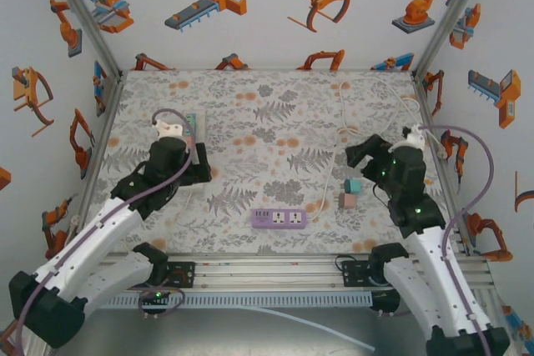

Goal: Pull the plug off the socket

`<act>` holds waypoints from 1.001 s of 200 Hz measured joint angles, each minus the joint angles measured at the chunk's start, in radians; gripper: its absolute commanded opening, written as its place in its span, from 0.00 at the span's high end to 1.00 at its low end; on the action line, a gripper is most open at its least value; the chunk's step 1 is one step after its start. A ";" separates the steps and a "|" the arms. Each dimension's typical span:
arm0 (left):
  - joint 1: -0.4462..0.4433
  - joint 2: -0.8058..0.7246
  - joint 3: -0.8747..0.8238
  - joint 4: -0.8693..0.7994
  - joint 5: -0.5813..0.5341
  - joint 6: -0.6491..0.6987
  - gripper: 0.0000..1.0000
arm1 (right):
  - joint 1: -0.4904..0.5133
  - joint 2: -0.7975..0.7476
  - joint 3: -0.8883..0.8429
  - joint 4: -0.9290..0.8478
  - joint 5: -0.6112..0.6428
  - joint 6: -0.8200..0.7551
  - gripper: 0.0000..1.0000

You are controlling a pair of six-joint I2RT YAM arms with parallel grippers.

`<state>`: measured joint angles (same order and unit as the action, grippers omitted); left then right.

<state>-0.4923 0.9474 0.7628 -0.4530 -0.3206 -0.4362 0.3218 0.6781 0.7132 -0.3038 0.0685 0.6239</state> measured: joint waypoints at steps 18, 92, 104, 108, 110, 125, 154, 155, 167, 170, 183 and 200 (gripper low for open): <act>0.078 0.106 0.019 0.027 0.006 0.023 0.03 | 0.080 0.059 0.053 0.005 0.003 -0.047 0.11; 0.174 0.598 0.219 0.216 0.079 0.127 0.03 | 0.191 0.105 0.022 0.040 0.031 -0.128 0.11; 0.174 0.651 0.245 0.243 0.080 0.139 0.03 | 0.192 0.094 0.014 0.040 0.036 -0.130 0.11; 0.174 0.664 0.251 0.249 0.081 0.143 0.03 | 0.192 0.091 0.012 0.040 0.039 -0.132 0.11; 0.174 0.673 0.255 0.253 0.081 0.146 0.03 | 0.192 0.089 0.011 0.039 0.039 -0.132 0.11; 0.180 0.725 0.282 0.261 0.082 0.153 0.03 | 0.192 0.078 0.004 0.039 0.048 -0.134 0.11; 0.200 0.798 0.311 0.274 0.090 0.156 0.03 | 0.192 0.072 0.002 0.039 0.053 -0.140 0.11; 0.201 0.801 0.311 0.274 0.092 0.156 0.03 | 0.192 0.072 0.002 0.039 0.053 -0.140 0.11; 0.208 0.814 0.312 0.274 0.097 0.156 0.03 | 0.192 0.073 0.002 0.039 0.053 -0.140 0.11; 0.209 0.817 0.312 0.274 0.097 0.156 0.02 | 0.192 0.073 0.002 0.039 0.053 -0.141 0.11; 0.213 0.830 0.322 0.262 0.097 0.153 0.01 | 0.192 0.073 0.002 0.039 0.053 -0.143 0.11; 0.218 0.850 0.344 0.252 0.101 0.148 0.09 | 0.192 0.072 0.002 0.039 0.053 -0.143 0.11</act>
<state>-0.2745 1.7977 1.1065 -0.2008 -0.2195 -0.2878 0.5133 0.7506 0.7155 -0.2646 0.1215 0.4805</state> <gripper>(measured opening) 0.957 0.887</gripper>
